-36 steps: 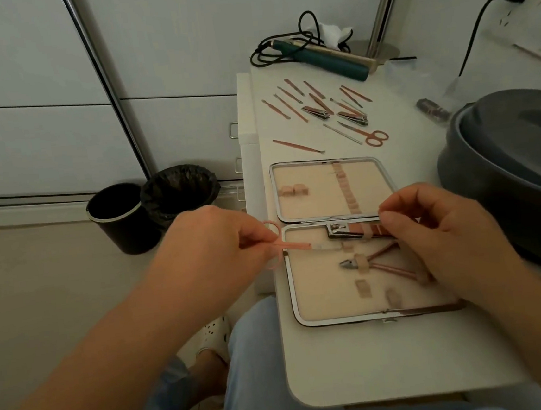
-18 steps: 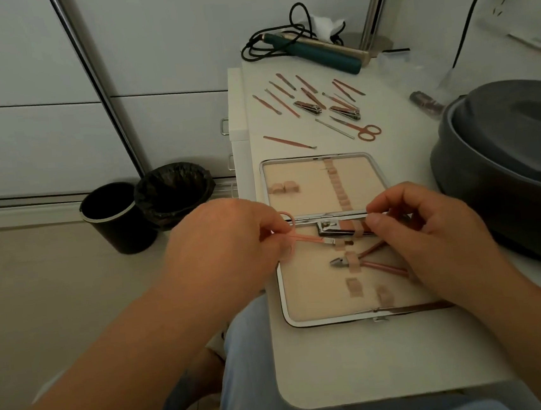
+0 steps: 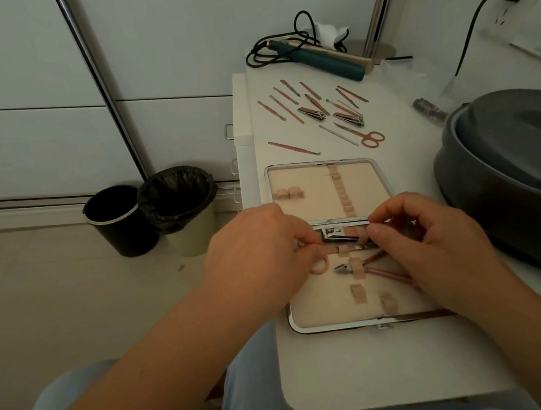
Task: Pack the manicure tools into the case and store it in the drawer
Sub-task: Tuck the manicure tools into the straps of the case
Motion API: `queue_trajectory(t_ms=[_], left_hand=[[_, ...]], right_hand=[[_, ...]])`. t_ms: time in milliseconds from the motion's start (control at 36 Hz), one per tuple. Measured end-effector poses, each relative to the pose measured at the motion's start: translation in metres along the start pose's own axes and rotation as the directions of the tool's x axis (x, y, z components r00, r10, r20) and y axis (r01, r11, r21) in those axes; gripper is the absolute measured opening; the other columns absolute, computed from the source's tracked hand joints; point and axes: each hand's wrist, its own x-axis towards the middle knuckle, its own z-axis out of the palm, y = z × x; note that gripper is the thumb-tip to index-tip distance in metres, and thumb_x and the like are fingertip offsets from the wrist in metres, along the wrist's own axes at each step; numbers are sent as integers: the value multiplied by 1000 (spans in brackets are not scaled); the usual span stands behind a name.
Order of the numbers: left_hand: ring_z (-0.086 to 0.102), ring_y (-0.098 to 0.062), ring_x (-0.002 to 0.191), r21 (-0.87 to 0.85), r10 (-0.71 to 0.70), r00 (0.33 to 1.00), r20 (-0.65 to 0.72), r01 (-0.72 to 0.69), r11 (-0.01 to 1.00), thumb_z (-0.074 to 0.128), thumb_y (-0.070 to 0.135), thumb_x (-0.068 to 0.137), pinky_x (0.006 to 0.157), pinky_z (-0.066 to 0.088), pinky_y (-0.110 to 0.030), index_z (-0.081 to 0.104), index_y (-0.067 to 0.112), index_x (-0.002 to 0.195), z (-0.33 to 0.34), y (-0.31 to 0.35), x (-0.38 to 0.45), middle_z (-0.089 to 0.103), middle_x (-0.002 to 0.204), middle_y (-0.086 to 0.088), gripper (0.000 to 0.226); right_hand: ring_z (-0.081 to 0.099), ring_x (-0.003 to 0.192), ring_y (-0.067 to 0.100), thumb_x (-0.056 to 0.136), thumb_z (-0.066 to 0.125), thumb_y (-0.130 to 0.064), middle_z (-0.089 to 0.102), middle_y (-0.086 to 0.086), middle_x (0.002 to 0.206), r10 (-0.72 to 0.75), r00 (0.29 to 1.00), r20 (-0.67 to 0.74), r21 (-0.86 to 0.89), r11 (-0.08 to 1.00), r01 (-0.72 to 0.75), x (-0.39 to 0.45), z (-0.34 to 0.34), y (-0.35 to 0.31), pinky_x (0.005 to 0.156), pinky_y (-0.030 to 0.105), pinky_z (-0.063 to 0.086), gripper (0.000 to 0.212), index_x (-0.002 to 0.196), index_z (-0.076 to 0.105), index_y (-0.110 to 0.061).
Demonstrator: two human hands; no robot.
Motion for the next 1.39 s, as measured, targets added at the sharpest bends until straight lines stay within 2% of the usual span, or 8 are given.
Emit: queue_trajectory(t_ms=[306,444,528,944,1083,1222,1333,1389], left_hand=[[41,0,83,-139,57,994,-92,-70,988,56,46,79,68,37,-16,67,41,92,3,-11,-4,48,82,17,18],[37,7,98,-234,58,981,-188,-102,967,65,32,77,87,27,-9,68,31,96,2,-29,2,48,99,23,19],[36,17,103,-332,70,982,-176,-126,935,66,32,78,96,27,-17,68,32,96,5,-38,3,43,106,34,18],[35,17,111,-472,-1,966,-258,-125,873,66,22,76,88,20,5,57,46,84,15,-51,-2,47,109,33,27],[28,18,118,-454,55,965,-255,-170,874,61,27,76,96,17,0,52,48,102,13,-50,1,39,123,33,34],[10,22,126,-471,104,974,-200,-189,862,55,28,73,107,12,-13,51,50,103,9,-52,10,35,123,38,38],[10,25,123,-510,122,982,-143,-178,841,60,21,81,107,16,-16,56,50,89,10,-56,12,38,118,40,30],[8,28,121,-508,131,982,-136,-183,842,59,20,82,103,12,-9,57,50,86,11,-56,12,36,117,42,31]], right_hand=[[52,75,-9,77,61,-34,61,-14,75,-8,1000,12,-33,999,8,0,0,-2,59,0,39,3,75,60,-33],[54,74,-3,67,58,-47,61,-14,72,6,1000,13,-29,1000,-6,0,-1,-6,57,9,43,16,72,61,-32],[54,74,1,75,64,-35,61,-15,73,4,1000,30,-80,997,-1,1,-1,-7,61,16,44,5,71,61,-34],[56,72,3,75,66,-29,62,-17,76,19,999,29,-89,996,-16,7,11,-17,60,14,45,10,68,61,-34],[56,75,4,76,65,-28,60,-20,81,4,996,94,-117,993,7,9,7,-18,65,23,49,9,70,62,-33],[57,73,-9,80,61,-29,62,-26,78,69,983,169,-82,995,-56,25,-3,-24,54,4,44,10,73,61,-35],[57,68,-2,85,56,-34,58,-17,76,84,993,83,-182,981,-68,63,3,-29,44,8,39,10,75,54,-36],[52,75,-1,88,52,-33,57,-18,91,72,997,-1,-298,952,-69,91,12,-26,58,10,36,5,89,53,-37]])
